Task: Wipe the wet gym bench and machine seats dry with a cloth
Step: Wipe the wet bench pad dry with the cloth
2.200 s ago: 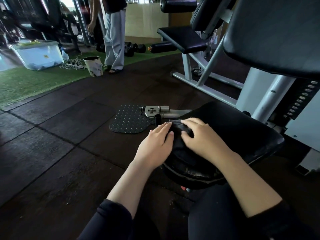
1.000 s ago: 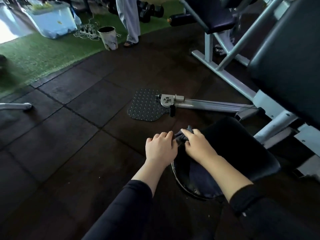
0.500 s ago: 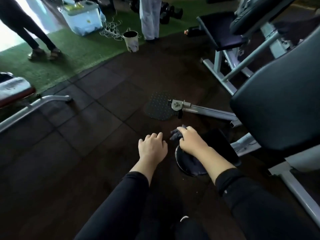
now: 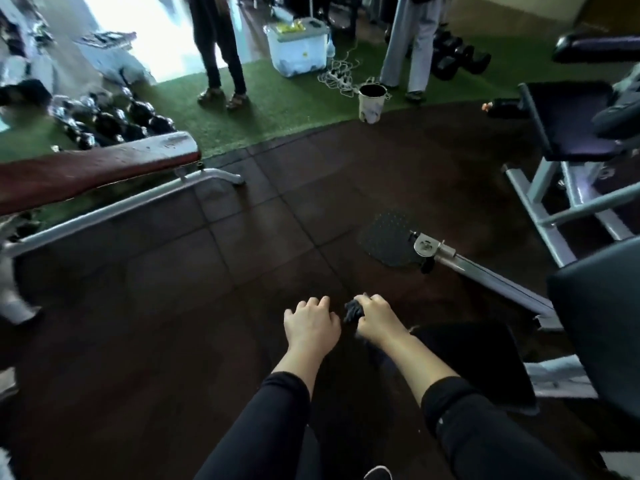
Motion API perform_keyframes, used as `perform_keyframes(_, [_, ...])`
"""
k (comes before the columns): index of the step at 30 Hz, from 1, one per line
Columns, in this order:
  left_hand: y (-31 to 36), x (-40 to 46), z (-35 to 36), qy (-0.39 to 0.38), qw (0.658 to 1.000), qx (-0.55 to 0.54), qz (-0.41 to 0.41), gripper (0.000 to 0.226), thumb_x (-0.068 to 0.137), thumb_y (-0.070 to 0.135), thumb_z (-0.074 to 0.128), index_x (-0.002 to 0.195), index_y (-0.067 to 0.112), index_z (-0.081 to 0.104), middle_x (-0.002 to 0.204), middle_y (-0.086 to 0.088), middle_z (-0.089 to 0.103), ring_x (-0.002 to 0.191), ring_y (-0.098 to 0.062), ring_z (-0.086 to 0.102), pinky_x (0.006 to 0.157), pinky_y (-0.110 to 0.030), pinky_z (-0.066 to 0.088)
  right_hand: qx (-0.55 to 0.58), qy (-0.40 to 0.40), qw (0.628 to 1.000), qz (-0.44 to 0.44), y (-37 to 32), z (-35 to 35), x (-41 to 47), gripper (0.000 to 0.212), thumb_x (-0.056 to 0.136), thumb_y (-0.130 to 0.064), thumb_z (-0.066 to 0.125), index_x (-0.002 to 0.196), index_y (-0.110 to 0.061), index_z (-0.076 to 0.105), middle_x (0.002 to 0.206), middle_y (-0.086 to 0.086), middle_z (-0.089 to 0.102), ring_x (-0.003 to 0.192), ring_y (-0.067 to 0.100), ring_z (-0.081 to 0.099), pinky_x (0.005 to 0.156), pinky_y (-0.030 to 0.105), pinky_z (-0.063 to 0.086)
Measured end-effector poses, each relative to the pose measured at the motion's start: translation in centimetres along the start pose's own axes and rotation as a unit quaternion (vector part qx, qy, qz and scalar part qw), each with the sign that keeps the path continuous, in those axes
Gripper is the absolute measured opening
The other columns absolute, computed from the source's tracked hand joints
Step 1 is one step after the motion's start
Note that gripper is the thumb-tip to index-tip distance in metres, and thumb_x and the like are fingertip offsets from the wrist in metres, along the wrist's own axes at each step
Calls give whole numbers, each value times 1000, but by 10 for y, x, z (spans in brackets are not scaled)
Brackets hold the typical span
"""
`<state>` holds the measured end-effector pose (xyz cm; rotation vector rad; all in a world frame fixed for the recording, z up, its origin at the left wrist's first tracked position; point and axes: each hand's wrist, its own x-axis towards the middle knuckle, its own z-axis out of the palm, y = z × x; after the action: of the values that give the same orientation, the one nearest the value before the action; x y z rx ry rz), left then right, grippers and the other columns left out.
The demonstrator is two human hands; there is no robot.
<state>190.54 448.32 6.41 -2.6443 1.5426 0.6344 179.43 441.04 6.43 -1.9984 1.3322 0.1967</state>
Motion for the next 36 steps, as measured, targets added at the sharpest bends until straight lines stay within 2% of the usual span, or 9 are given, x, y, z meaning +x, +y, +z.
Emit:
perform_keyframes(8, [-134,31,-28,-21,994,-29,-107,46,100,38,31,142,22,40,140,1,48,127,-22,45,100,-40,34,-37,-41,996,-72,-126,49,66,52,84,-3,41,135,-13,44,127,15,44,120,29,45,99,30,38])
perform_keyframes(15, [-251,61,-73,-8,980,-42,-193,43,99,36,31,138,22,44,135,0,51,125,-22,46,96,-39,35,-50,-61,988,-130,-236,80,116,52,82,-4,43,132,-16,48,120,12,48,114,26,48,91,26,40])
perform_keyframes(21, [-304,110,-106,11,973,-61,-221,43,99,36,33,137,22,44,137,0,50,126,-22,45,97,-39,34,-50,-58,982,-174,-310,87,170,50,84,-3,44,132,-15,49,122,14,50,118,26,47,94,22,36])
perform_keyframes(28, [-358,216,-147,17,964,-80,-251,43,98,35,33,138,22,44,137,-1,50,126,-22,46,97,-40,34,-50,-75,972,-215,-389,80,279,47,84,-4,45,129,-15,52,120,14,52,116,26,50,91,19,35])
perform_keyframes(32, [-385,281,-178,7,956,-93,-279,43,99,35,33,138,23,43,138,-1,50,127,-22,45,98,-40,34,-48,-85,968,-231,-433,65,347,46,85,-1,44,127,-15,54,116,13,52,112,24,51,84,11,30])
perform_keyframes(36, [-406,337,-206,11,953,-100,-286,45,99,36,33,142,23,39,140,-1,48,128,-21,44,101,-41,33,-53,-98,964,-243,-478,53,407,48,84,-1,43,129,-15,52,118,12,50,114,25,50,90,16,34])
